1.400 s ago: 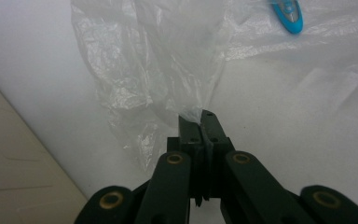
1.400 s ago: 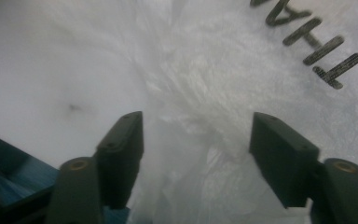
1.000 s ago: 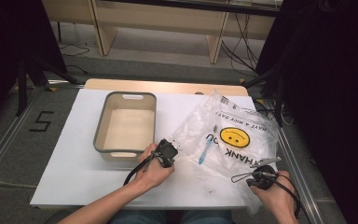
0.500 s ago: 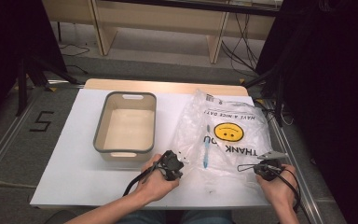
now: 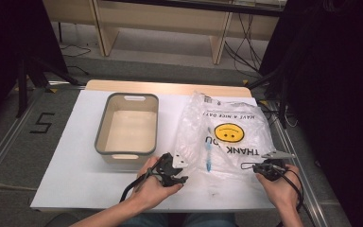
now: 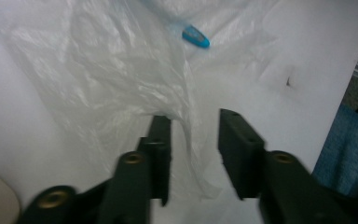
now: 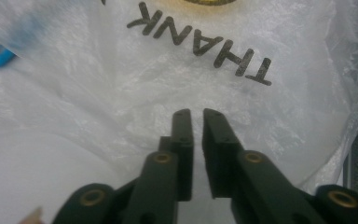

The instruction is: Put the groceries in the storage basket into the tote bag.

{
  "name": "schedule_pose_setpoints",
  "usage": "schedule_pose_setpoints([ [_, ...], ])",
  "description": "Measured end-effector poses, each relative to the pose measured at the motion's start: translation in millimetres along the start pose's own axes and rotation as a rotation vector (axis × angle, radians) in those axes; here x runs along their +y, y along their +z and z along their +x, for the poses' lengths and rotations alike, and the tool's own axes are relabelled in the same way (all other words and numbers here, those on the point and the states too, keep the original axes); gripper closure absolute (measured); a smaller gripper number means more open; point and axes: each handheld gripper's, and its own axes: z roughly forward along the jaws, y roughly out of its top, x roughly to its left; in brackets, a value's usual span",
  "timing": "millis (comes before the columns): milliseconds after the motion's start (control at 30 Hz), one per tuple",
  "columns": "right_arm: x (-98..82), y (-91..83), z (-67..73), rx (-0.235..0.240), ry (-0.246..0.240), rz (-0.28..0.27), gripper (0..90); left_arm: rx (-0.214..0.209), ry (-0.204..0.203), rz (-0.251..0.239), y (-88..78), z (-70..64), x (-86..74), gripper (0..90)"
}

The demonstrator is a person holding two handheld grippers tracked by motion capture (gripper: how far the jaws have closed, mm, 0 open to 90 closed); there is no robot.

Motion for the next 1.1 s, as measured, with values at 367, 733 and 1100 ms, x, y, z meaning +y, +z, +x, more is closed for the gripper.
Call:
schedule_pose_setpoints([
  [367,-7.6,-28.9,-0.8,0.091,0.075,-0.17,45.1,0.072,0.025,-0.051,-7.7,1.5,-13.6,27.3],
  [733,-18.2,-21.6,-2.5,0.109,0.104,-0.163,37.3,0.037,0.014,-0.022,2.7,3.7,-23.7,28.4],
  [1100,-18.2,-23.3,-2.7,0.098,0.107,-0.176,36.8,0.052,0.001,-0.032,2.9,4.6,-24.1,29.6],
])
